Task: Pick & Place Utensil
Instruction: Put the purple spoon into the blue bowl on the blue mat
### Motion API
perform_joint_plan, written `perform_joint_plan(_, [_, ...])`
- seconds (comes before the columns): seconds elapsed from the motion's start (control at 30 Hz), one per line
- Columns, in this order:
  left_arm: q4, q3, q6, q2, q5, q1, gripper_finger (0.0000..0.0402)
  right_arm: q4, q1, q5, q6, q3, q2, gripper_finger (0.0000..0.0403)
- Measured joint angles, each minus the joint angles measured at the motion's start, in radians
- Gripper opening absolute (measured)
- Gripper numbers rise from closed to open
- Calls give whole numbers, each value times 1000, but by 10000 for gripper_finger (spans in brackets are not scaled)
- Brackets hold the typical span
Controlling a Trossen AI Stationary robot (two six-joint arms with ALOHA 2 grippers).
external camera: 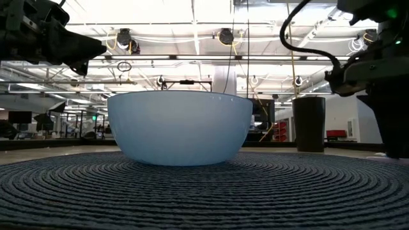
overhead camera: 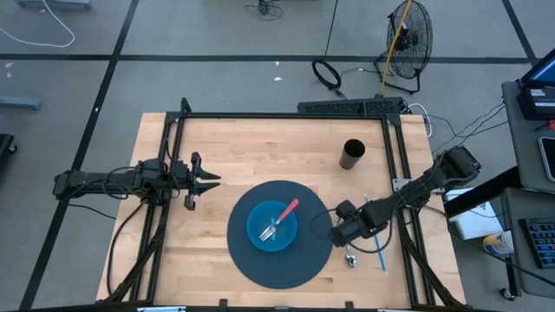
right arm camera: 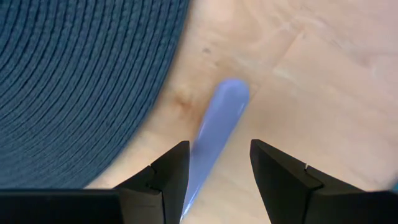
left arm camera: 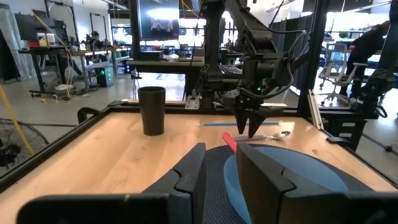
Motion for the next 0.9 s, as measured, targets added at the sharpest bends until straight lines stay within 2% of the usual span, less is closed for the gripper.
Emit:
perform_joint_plan(0.2, [1, 0, 0, 0, 0, 0, 93, 108, -4, 0, -7, -57, -4, 164])
perform_joint_plan(0.43, [3, 0, 2, 0, 0, 0, 93, 77, -4, -1, -30, -67, -4, 160])
perform_joint_plan(0.77, [2, 0, -4, 0, -26, 0, 93, -13, -4, -23, -41, -69, -1, 80])
perform_joint_plan(0.9, [3, 0, -5, 0, -27, 0, 93, -20, -4, -26, -62, -69, -1, 62])
